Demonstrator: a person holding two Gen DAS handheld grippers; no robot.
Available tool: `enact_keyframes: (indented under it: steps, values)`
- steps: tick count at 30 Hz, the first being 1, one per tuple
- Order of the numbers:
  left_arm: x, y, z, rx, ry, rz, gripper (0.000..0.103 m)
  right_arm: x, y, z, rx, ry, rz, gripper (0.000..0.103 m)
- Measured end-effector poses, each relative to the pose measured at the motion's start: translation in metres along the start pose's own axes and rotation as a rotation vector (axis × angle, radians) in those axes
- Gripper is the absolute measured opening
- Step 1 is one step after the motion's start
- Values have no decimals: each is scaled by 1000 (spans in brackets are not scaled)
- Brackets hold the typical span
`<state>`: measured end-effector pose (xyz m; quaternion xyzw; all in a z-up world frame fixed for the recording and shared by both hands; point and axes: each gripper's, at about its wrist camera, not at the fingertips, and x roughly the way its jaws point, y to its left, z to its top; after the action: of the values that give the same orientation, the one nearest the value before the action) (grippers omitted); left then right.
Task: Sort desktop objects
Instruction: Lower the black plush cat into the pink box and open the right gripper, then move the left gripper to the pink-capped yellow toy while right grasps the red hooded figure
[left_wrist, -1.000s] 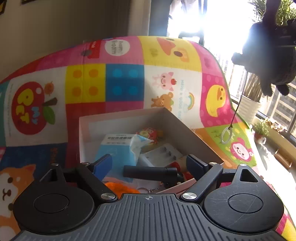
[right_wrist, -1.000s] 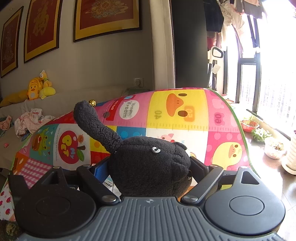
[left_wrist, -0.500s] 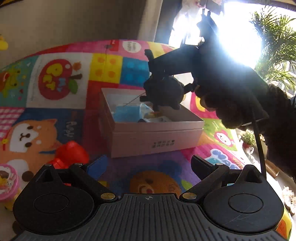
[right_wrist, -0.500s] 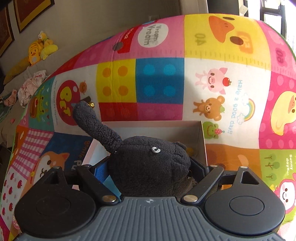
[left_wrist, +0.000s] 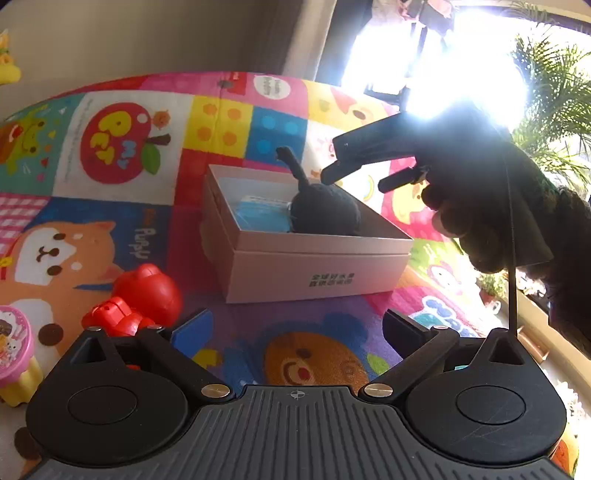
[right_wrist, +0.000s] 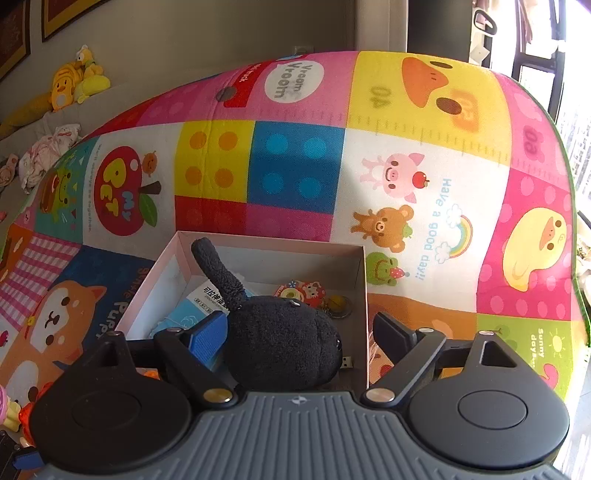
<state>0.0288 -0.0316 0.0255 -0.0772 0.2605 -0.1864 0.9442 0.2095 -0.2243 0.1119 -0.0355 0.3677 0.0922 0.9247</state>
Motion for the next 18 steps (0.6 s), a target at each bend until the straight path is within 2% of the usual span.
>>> enact_keyframes:
  steps: [2,3,6,9,11,14,18]
  values:
    - [1,0,0,2,0,10,101,13,6,4,14,12,-19,65]
    - [2,0,-1,1,1,17,101,18,7,7,24,9,-14,62]
    - [3,3,-1,-10,2,40,101,45,13,19,24,5,-59,61]
    - [3,8,-1,-28,-3,64,101,79,8,26,66,96,-71,53]
    - [2,12,-1,-44,-7,71,101,89,1,22,104,135,-71,52]
    - [-1,15,0,-58,-19,58,101,74,-7,18,129,120,-37,52]
    - [-2,14,0,-58,-30,37,102,27,-17,14,157,27,-3,56]
